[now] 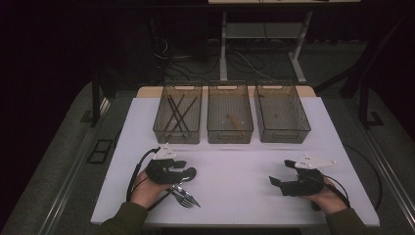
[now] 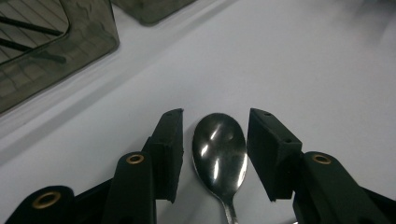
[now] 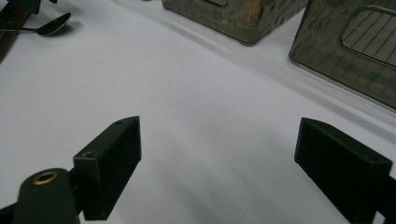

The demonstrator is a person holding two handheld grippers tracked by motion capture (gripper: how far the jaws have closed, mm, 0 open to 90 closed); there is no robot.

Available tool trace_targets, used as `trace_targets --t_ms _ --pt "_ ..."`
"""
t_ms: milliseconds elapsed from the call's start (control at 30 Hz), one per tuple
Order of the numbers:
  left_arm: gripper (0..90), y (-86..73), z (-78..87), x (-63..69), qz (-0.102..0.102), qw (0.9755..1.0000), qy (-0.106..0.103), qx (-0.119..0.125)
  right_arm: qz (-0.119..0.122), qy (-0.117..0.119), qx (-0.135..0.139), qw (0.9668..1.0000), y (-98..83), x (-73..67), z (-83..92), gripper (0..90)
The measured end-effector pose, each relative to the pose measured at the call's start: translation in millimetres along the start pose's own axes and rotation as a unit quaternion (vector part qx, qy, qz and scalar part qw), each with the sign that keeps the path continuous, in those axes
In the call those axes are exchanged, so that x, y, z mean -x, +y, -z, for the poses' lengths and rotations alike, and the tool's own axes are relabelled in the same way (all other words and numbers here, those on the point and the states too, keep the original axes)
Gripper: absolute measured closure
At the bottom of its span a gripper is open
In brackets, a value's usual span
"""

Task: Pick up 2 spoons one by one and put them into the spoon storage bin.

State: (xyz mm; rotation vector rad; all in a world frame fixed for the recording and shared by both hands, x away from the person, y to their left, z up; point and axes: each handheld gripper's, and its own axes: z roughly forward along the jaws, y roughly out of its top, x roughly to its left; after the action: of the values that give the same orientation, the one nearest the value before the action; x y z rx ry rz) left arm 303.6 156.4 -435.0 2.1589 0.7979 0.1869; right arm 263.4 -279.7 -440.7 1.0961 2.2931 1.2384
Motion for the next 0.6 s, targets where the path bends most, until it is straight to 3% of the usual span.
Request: trace_targets --t_ms 600 --pt "56.3 -1.7 -10.5 2.1 -0.008 0.9988 0.009 -0.047 0.007 -0.004 -0.004 1.0 -0.1 -0.3 -0.9 14.7"
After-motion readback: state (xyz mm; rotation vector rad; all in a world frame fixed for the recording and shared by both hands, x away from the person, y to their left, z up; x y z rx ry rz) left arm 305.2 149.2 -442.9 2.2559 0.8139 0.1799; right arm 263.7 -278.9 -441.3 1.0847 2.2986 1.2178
